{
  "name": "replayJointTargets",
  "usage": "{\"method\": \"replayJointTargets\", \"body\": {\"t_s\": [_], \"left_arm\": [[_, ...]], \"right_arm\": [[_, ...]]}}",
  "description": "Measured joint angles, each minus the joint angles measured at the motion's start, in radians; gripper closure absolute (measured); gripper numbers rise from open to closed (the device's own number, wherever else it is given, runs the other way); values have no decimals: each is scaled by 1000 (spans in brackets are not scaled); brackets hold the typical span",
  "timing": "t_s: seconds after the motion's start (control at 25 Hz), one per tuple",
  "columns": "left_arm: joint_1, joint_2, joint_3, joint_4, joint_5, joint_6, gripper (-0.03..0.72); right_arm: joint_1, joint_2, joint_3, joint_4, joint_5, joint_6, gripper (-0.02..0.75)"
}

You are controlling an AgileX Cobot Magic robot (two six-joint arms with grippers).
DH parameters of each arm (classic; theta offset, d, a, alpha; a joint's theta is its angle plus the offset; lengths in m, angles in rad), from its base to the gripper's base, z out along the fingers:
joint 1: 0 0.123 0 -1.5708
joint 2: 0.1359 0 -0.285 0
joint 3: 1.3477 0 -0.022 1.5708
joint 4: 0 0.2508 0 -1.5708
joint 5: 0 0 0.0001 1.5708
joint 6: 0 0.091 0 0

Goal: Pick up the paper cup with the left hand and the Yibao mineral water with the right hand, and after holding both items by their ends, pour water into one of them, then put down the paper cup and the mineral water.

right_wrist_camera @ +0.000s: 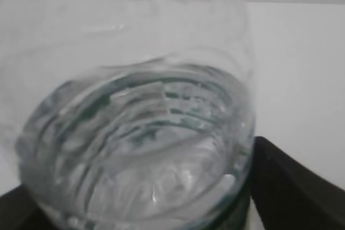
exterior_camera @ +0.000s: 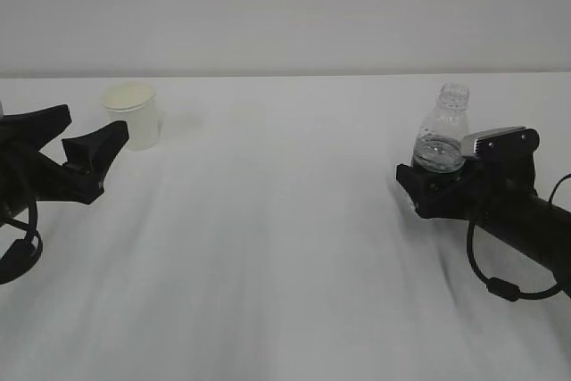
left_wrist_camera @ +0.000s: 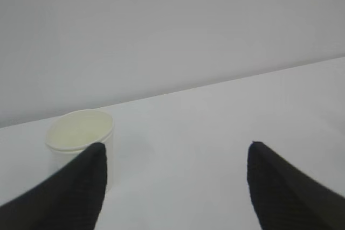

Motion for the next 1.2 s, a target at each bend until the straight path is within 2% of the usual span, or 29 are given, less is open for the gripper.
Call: {"method": "replayJointTargets", "body": {"t_s": [0.12, 0.52, 1.2], "left_arm": [[0, 0, 0, 0, 0, 0, 106], [0, 0, 0, 0, 0, 0, 107], [0, 0, 0, 0, 0, 0, 113]], "right_arm": [[0, 0, 0, 0, 0, 0, 111], [0, 0, -1, -3, -1, 0, 260], [0, 0, -1, -26, -4, -2, 323]]}}
